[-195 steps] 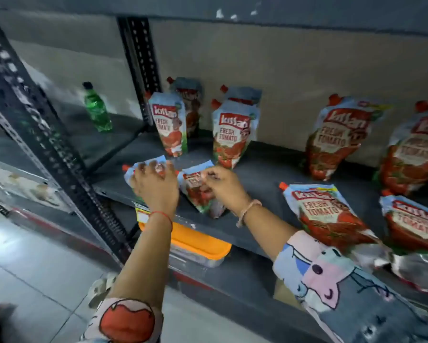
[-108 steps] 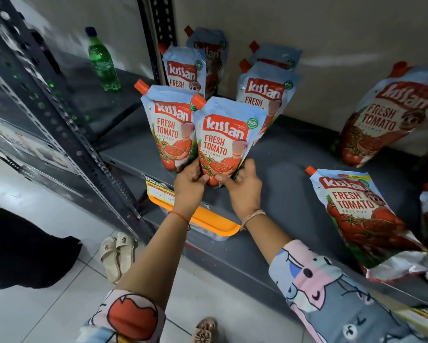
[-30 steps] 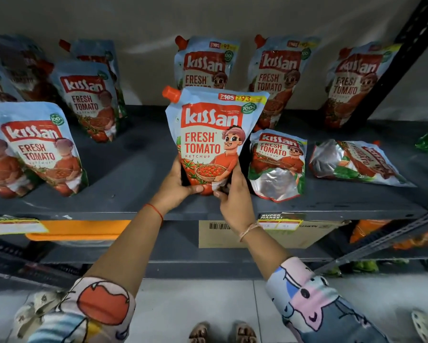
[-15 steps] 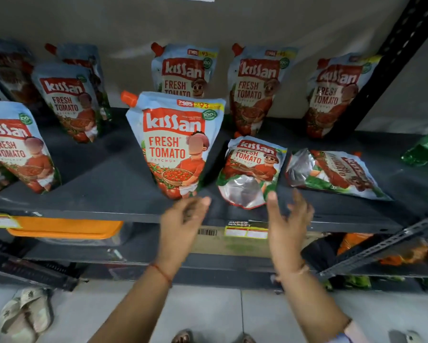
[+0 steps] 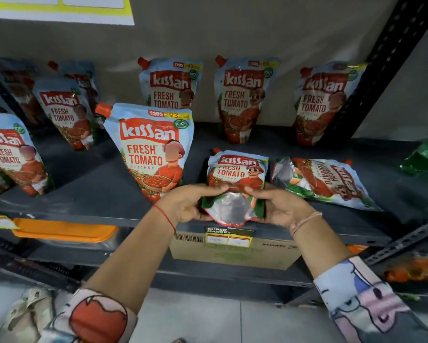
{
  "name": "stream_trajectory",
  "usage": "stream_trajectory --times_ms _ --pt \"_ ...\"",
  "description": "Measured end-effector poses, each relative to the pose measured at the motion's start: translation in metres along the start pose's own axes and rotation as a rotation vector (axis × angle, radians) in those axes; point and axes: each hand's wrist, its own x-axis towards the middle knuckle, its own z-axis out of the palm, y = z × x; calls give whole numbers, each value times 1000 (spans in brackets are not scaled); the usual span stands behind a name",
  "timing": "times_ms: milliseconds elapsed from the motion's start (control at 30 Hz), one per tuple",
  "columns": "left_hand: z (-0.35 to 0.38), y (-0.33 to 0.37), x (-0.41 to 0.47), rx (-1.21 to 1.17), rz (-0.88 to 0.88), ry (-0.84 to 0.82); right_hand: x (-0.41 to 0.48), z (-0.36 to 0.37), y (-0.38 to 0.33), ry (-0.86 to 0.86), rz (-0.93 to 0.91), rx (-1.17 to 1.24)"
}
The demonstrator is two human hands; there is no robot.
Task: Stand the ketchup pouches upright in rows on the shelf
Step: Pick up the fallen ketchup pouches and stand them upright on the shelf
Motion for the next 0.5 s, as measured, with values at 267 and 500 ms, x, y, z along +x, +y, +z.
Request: stream_trajectory --times_ms 267,500 --pt "-7 -10 15 196 433 66 9 -1 8 71 -585 -460" --pt "-12 -33 36 301 521 141 19 -1 31 213 -649 -690"
